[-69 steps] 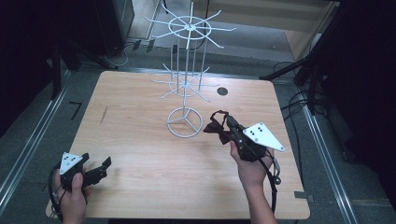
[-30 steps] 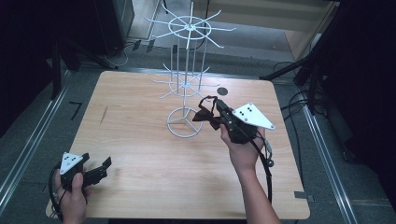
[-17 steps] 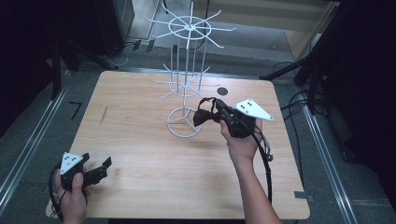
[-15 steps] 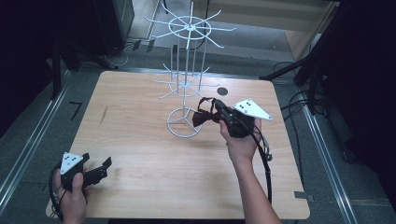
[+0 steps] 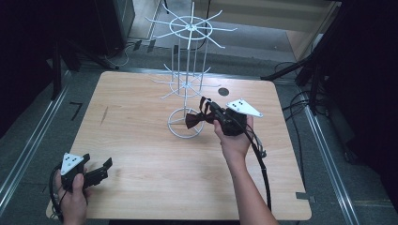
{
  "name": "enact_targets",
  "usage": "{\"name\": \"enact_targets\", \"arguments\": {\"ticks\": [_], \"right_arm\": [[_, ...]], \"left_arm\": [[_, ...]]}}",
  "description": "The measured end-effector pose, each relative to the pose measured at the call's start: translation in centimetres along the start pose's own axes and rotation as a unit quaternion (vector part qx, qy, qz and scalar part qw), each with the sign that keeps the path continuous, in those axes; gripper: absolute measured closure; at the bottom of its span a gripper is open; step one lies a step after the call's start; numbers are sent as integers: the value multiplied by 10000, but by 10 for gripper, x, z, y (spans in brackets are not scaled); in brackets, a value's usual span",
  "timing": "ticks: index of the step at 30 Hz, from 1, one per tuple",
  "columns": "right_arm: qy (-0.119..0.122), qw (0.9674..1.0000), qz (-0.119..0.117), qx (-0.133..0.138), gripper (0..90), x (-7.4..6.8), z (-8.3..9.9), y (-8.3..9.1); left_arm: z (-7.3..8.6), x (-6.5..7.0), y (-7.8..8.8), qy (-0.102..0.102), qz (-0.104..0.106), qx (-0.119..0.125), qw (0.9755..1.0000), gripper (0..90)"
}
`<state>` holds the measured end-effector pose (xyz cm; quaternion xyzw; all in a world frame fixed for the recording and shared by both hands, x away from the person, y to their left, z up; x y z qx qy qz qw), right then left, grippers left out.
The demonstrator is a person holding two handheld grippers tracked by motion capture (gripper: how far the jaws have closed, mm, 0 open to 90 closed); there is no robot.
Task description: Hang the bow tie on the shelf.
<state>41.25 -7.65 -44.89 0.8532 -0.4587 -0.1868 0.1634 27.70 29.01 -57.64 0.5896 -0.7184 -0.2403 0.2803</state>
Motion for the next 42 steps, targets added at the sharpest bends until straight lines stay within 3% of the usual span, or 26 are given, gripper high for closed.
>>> {"name": "enact_targets", "arguments": {"ticks": [8, 16, 21, 27, 33, 42], "right_arm": [[-237, 9997, -65, 9, 900, 2, 2, -14], [-231, 9997, -105, 24, 889, 0, 3, -18], [-211, 9995, -201, 86, 716, 1, 5, -12], [-231, 9996, -137, 94, 547, 9, 10, -3], [-192, 9995, -203, 118, 464, 13, 15, 9], [-151, 9998, -119, 10, 335, 19, 26, 23]], "left_arm": [[0, 0, 0, 2, 5, -9, 10000, 143], [0, 0, 0, 4, 11, -2, 10000, 143], [0, 0, 0, 4, 8, 1, 10000, 143], [0, 0, 0, 0, 2, -5, 10000, 143], [0, 0, 0, 2, -4, -6, 10000, 143], [0, 0, 0, 5, -2, -4, 10000, 143]]}}
Point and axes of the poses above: each handheld gripper's, and its own axes: y roughly backward along the jaws, z roughly out of its underside, x roughly to its right, the point moved 10 cm from there along -y, roughly forward along the jaws, and after that the axes turned 11 degrees about -x, right-handed, at the moved point
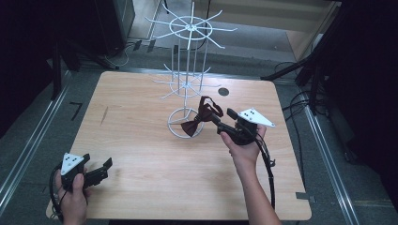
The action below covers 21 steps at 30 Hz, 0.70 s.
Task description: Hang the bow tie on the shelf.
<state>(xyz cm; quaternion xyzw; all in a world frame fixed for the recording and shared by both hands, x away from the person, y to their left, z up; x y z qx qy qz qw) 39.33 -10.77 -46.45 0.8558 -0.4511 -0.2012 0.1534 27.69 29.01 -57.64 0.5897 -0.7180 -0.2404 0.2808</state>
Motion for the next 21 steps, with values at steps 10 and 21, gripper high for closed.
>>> {"name": "enact_targets", "arguments": {"ticks": [10, 21], "right_arm": [[-90, 9998, 186, -60, 284, 20, 20, 19], [-225, 9986, 452, -145, 259, 49, 45, 40]], "left_arm": [[0, -1, 0, 36, -13, 15, 10000, 143], [0, -1, 0, 34, -26, 24, 10000, 143]]}}
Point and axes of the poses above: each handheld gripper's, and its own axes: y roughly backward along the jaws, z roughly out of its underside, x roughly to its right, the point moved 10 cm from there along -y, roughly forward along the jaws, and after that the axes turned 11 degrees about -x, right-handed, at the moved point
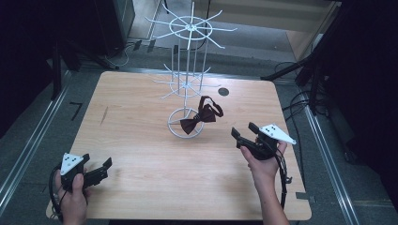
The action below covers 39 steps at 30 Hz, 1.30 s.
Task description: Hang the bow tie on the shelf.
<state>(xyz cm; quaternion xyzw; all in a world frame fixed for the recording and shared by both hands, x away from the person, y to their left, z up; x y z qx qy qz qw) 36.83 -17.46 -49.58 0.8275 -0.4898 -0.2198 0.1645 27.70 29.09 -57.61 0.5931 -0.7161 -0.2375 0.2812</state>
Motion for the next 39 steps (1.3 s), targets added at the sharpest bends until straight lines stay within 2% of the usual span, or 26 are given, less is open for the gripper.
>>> {"name": "enact_targets", "arguments": {"ticks": [11, 22, 39], "right_arm": [[-179, 9997, 141, -110, 246, 21, 26, 9], [-464, 9984, 299, -114, 237, 48, 50, 29], [-507, 9966, 571, -310, 210, 79, 81, 52]], "left_arm": [[0, 0, 0, 4, 2, -5, 10000, 143], [0, 0, 0, 10, -1, -2, 10000, 143], [0, 0, 0, -17, -13, -5, 10000, 143]]}}
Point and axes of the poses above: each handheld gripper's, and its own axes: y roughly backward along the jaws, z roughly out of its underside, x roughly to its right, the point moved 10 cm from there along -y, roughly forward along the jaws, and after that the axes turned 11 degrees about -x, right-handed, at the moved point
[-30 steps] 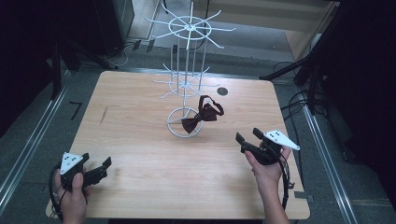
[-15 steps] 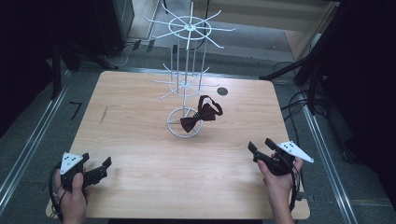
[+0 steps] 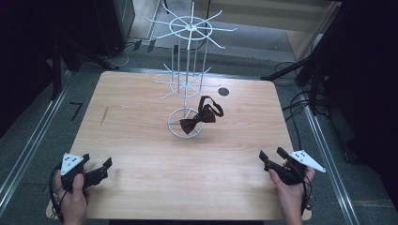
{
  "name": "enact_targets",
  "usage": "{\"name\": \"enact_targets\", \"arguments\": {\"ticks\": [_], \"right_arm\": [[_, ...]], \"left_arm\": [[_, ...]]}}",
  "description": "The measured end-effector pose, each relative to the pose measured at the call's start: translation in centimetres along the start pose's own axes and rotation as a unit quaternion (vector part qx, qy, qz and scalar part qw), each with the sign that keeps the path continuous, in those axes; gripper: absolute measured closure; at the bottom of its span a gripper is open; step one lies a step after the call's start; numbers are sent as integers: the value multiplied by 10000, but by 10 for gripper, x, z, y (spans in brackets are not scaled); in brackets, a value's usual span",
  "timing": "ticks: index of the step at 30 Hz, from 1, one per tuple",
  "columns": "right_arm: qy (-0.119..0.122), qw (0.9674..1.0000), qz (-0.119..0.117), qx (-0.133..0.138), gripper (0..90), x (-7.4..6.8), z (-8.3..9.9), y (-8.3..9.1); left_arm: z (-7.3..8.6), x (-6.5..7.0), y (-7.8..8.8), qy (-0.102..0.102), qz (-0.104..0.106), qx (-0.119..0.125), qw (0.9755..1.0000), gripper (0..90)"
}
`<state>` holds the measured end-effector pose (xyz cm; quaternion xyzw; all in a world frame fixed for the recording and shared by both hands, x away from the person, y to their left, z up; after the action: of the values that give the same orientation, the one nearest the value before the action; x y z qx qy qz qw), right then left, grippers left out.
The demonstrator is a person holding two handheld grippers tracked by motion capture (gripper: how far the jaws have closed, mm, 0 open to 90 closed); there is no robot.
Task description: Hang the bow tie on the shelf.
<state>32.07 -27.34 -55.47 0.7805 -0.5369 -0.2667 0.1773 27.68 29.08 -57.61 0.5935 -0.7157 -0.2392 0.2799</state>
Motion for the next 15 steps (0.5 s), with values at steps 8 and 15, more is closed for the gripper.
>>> {"name": "enact_targets", "arguments": {"ticks": [8, 15], "right_arm": [[-37, 9999, 135, -38, 191, 16, 11, 10], [-122, 9996, 234, -51, 180, 26, 18, 15]], "left_arm": [[0, 1, 0, -5, 7, -13, 10000, 143], [0, 1, 0, -2, 5, -9, 10000, 143]]}}
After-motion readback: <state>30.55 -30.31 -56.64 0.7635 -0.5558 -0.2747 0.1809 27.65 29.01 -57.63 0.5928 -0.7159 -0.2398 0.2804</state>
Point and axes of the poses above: each handheld gripper's, and its own axes: y roughly backward along the jaws, z roughly out of its underside, x roughly to its right, the point moved 10 cm from there along -y, roughly forward along the jaws, and after that the axes turned 11 degrees about -x, right-handed, at the moved point
